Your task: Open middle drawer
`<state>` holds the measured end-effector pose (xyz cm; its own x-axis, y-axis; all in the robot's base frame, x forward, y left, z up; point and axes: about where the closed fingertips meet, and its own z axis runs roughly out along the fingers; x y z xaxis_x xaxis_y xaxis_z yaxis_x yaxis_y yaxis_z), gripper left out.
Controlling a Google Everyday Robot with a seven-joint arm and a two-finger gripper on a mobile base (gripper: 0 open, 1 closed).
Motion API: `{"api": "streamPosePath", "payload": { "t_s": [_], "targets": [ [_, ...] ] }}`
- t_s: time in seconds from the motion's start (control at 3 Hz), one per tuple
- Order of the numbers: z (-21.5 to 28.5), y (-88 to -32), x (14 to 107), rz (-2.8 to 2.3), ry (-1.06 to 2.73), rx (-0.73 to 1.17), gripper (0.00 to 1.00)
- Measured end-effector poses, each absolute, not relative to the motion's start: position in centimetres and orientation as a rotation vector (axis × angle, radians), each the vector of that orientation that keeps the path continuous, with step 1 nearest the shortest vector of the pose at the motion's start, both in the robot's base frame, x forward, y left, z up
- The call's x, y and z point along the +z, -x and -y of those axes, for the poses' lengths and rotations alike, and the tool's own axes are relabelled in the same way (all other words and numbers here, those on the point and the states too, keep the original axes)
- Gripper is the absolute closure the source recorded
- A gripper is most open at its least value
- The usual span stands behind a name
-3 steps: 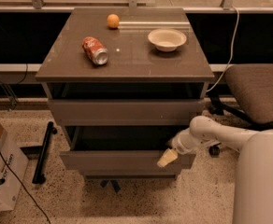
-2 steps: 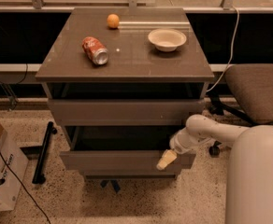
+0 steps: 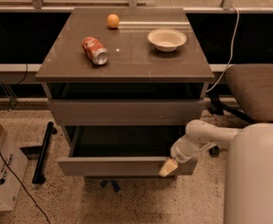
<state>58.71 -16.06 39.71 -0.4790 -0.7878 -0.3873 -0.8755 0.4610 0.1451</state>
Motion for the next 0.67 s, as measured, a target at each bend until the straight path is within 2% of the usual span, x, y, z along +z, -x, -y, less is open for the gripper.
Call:
{"api": "streamPosePath", "payload": {
  "t_s": [0.33,0.67],
  "targets": [
    [15.5,-56.2,40.7,-2.452,1.452,0.518,0.49],
    [14.9,-54.7,41.1,-2.464,1.460,0.552,0.58]
  ]
}}
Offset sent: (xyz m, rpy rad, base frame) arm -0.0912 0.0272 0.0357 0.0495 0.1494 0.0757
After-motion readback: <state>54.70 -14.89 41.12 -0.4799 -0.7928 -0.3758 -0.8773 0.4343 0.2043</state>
